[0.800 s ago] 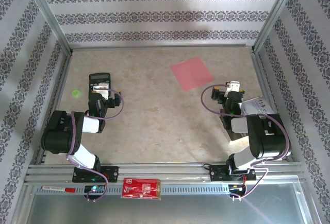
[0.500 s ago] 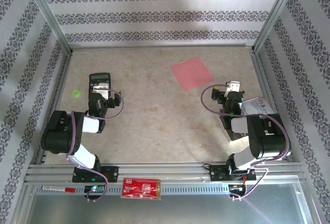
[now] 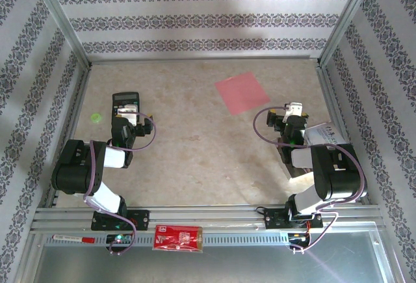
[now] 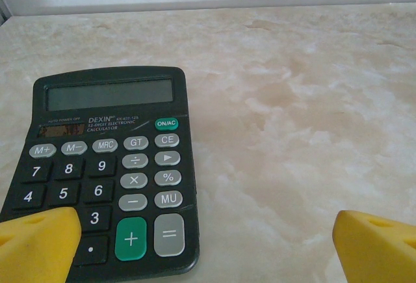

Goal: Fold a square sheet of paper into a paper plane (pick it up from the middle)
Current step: Move the square sheet of paper to the center of the table.

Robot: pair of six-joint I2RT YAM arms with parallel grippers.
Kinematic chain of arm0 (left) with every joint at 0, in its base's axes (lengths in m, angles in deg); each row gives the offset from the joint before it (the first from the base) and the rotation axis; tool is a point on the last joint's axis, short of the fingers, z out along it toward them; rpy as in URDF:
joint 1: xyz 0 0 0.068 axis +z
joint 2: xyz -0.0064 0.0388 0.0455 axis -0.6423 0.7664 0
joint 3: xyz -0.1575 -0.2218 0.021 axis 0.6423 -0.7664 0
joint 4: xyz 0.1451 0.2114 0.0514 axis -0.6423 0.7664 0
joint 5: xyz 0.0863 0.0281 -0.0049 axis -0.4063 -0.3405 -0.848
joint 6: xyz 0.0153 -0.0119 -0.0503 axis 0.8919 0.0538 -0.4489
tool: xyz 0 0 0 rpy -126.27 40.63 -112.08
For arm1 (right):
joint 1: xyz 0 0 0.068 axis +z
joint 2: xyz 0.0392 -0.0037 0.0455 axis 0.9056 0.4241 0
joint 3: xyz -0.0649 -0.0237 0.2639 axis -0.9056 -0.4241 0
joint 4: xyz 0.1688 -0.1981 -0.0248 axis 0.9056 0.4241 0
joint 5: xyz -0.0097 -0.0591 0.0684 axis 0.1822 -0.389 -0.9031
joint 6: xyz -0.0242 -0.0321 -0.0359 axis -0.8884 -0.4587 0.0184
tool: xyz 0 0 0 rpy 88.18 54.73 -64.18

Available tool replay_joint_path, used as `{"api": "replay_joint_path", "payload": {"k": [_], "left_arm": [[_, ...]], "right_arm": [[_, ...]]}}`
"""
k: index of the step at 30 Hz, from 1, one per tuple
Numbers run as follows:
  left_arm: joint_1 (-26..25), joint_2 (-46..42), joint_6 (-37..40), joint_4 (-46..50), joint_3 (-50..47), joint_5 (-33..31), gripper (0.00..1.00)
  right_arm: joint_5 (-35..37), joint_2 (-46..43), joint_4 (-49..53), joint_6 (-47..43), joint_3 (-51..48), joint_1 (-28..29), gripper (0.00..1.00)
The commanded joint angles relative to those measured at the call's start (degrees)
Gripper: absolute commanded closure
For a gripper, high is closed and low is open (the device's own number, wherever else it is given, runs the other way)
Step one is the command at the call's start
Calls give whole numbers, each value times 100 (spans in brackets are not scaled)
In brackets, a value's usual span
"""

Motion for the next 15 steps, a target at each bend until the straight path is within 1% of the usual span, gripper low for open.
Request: {"api": "replay_joint_path", "payload": {"k": [1,9,12,14,15], "left_arm": [[72,19,72,31,87,60,0],[72,25,56,47,94,43,0],[71,24,6,17,83,-125,0],[71,-16,-13,-66,40,-187,0],[78,-141,-31,-54,-3,-204,0]], "right_arm": [[44,30,-183,-13,23,78,2],[44,23,-183,-3,23,79,2],[48,16,-183,-11,19,79,2],[343,-65,-197,45,14,111,2],[280,-171,-48,64,14,89,2]]}}
